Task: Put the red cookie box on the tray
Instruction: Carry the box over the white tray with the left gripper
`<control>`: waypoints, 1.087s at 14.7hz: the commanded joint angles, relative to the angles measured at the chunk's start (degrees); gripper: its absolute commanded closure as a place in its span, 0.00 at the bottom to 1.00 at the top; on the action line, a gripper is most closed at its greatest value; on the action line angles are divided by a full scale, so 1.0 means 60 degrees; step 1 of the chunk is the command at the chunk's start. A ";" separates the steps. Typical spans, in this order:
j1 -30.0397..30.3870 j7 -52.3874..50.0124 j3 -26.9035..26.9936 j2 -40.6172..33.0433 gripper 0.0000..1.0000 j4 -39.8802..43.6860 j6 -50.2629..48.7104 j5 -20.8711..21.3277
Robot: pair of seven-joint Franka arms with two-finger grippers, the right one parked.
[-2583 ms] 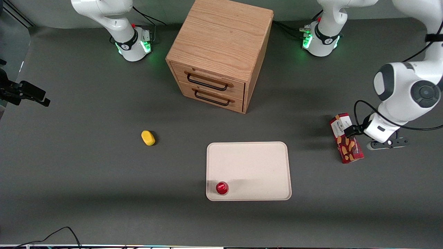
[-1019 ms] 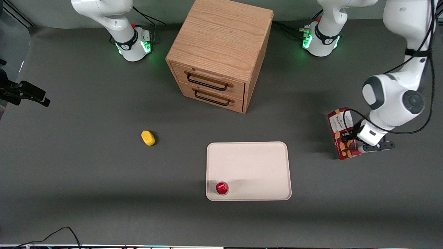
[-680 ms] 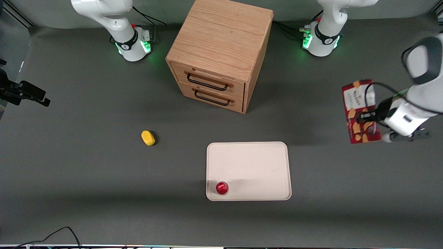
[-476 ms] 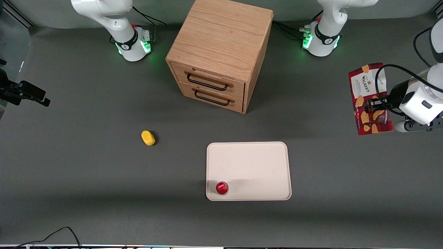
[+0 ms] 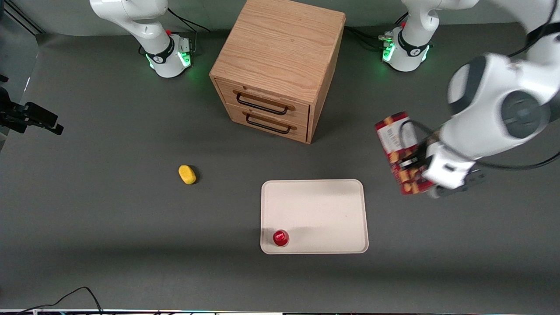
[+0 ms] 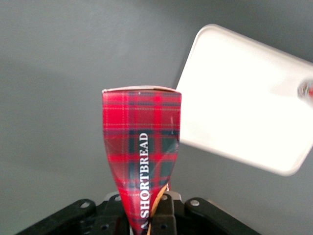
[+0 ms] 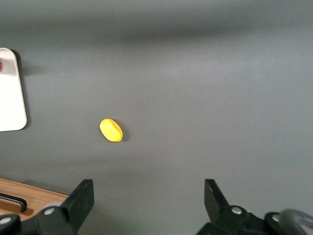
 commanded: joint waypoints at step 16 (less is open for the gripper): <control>-0.0697 -0.1978 -0.0438 0.3908 1.00 0.0301 0.5822 0.2259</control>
